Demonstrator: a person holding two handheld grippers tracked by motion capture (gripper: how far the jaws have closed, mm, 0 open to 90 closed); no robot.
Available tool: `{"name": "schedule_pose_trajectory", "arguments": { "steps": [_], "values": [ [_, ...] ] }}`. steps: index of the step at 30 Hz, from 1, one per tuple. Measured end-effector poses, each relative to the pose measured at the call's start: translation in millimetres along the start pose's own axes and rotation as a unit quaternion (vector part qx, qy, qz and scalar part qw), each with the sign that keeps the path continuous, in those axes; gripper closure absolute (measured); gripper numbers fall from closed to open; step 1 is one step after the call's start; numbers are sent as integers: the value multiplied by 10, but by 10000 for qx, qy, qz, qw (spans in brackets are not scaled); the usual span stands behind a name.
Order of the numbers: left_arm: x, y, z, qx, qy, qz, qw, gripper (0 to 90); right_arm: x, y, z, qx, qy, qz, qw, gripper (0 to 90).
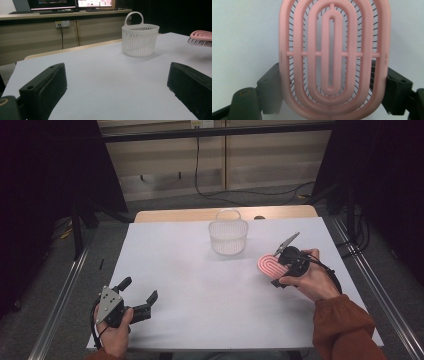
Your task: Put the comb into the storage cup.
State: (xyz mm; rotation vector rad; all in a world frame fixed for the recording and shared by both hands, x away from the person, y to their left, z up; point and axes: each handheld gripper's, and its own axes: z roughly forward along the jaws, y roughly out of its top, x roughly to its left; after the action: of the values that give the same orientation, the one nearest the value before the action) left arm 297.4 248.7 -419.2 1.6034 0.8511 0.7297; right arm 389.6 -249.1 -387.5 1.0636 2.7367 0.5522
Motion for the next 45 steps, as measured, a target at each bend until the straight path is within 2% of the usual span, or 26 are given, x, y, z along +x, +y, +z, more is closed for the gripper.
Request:
{"name": "schedule_pose_trajectory", "arguments": {
  "steps": [10,21,23,25,26,28,29,36,38,39,42,45],
  "values": [
    [-4,-1,4,-21,0,-6,10000,26,-29,-12,-149,-479,-153,191,9985,196],
    [-3,-1,3,-26,-16,-7,10000,26,-48,-16,-253,-1099,-279,432,9926,195],
    [-3,1,1,-42,-6,-10,10000,26,-59,-24,-294,-1287,-316,487,9900,196],
    [-1,2,0,-48,-1,-15,10000,26,-60,-27,-303,-1328,-319,500,9894,196],
    [-3,1,2,-47,-8,-29,10000,26,-67,-35,-327,-1477,-313,545,9870,196],
    [-4,1,1,-42,-12,-13,10000,26,-68,-37,-331,-1547,-329,538,9860,195],
    [-4,2,1,-44,-11,-11,10000,26,-64,-38,-345,-1659,-380,561,9838,195],
    [-3,2,-1,-56,-6,-20,10000,26,-69,-47,-390,-2025,-430,639,9762,195],
    [-2,0,1,-45,-13,-29,10000,26,-69,-52,-401,-2175,-434,679,9727,195],
    [-3,0,1,-43,-9,-26,10000,26,-69,-52,-401,-2175,-434,679,9727,195],
    [-3,0,2,-31,-13,-8,10000,26,-74,-56,-410,-2352,-423,721,9684,195],
    [-4,-1,6,-39,-5,-22,10000,26,-72,-58,-418,-2449,-458,754,9655,195]
  ]
}}
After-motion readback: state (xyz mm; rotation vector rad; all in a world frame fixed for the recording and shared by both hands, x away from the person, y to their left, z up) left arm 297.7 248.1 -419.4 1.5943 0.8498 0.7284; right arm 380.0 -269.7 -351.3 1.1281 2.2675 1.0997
